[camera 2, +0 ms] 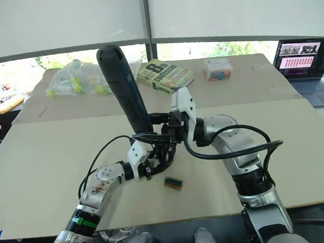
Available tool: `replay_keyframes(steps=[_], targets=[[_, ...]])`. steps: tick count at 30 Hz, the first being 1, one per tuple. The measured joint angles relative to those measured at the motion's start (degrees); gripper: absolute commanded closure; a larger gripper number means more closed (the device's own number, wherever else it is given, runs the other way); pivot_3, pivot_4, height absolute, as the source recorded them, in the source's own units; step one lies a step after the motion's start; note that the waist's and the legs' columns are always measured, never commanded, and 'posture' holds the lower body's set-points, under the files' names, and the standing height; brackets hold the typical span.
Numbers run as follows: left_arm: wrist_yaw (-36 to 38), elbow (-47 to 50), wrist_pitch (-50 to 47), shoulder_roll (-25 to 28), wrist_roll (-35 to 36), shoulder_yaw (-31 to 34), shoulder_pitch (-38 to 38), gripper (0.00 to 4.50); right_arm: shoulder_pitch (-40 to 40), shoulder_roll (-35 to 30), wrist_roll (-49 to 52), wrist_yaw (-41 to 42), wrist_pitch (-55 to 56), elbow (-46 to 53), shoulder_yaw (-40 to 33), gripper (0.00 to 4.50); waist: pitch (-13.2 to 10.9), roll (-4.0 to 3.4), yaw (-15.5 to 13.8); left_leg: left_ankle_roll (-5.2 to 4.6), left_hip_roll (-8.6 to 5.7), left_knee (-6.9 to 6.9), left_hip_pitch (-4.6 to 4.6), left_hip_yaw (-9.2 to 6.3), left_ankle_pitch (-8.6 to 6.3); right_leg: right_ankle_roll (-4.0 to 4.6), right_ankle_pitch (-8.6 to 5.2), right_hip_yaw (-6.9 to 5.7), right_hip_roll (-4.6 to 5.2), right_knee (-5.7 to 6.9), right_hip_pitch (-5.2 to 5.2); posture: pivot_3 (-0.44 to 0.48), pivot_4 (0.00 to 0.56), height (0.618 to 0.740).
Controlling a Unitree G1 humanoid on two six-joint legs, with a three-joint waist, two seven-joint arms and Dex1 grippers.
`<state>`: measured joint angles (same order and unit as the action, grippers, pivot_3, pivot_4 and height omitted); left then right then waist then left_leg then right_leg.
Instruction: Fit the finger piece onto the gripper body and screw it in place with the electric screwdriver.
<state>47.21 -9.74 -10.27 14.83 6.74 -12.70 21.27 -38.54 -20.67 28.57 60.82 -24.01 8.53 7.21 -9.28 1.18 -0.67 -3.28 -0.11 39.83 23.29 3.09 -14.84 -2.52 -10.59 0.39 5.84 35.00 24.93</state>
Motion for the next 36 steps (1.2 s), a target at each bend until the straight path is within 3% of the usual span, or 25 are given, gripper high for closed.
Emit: replay_keyframes(steps=[36], targets=[[-0.4, -0.2, 0.0, 0.0, -0.1, -0.3, 0.0, 2.24, 4.7, 0.9, -1.0, -2.4, 6.7, -0.5, 1.0, 2.54, 0.1, -0.01, 0.0, 0.00, 0.01, -0.02, -0.19, 0.00, 0.00, 0.00, -0.01, -0.01, -0.01, -0.02, -0.19, 0.000, 0.150, 0.740]])
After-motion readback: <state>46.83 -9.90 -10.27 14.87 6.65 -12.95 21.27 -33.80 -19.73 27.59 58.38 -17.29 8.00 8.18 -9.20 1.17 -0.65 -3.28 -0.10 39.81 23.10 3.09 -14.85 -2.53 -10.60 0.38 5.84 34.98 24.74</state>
